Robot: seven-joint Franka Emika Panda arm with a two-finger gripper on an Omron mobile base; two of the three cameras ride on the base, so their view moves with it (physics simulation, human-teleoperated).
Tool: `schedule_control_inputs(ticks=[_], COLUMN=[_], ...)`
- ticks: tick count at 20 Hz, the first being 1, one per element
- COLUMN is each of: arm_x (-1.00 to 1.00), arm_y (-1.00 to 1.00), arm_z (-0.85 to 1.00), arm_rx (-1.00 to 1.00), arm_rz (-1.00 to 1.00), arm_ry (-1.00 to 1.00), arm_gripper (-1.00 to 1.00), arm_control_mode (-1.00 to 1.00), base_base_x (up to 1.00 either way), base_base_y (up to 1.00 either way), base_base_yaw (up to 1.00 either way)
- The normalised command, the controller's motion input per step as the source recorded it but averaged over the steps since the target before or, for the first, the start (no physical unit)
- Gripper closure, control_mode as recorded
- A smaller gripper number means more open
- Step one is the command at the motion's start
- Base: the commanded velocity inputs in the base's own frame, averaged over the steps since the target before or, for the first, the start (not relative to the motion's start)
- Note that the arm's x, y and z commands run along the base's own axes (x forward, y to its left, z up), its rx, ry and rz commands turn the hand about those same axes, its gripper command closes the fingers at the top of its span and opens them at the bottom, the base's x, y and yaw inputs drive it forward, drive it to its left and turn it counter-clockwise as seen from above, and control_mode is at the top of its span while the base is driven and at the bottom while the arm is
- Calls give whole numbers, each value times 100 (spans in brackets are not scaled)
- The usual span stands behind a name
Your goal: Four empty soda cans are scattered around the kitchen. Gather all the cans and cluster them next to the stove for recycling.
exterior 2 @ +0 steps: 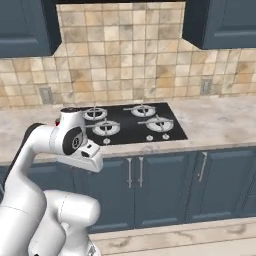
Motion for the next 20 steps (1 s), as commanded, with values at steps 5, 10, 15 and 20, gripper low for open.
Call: schedule_control_inputs(ticks=[5, 10, 15, 20], arm_x=[0, 0, 0, 0], arm_y=[0, 0, 0, 0], arm_z=[0, 0, 0, 0], arm_rx=[0, 0, 0, 0], arm_rz=[0, 0, 0, 0], arm_ry=[0, 0, 0, 0], arm_gripper=[-100, -100, -100, -100], arm_control_mode=[100, 100, 100, 100], base_base_x=[20, 11, 23, 47], base_base_y=[8, 9, 33, 30], base_base_yaw=[-92, -94, -90, -84])
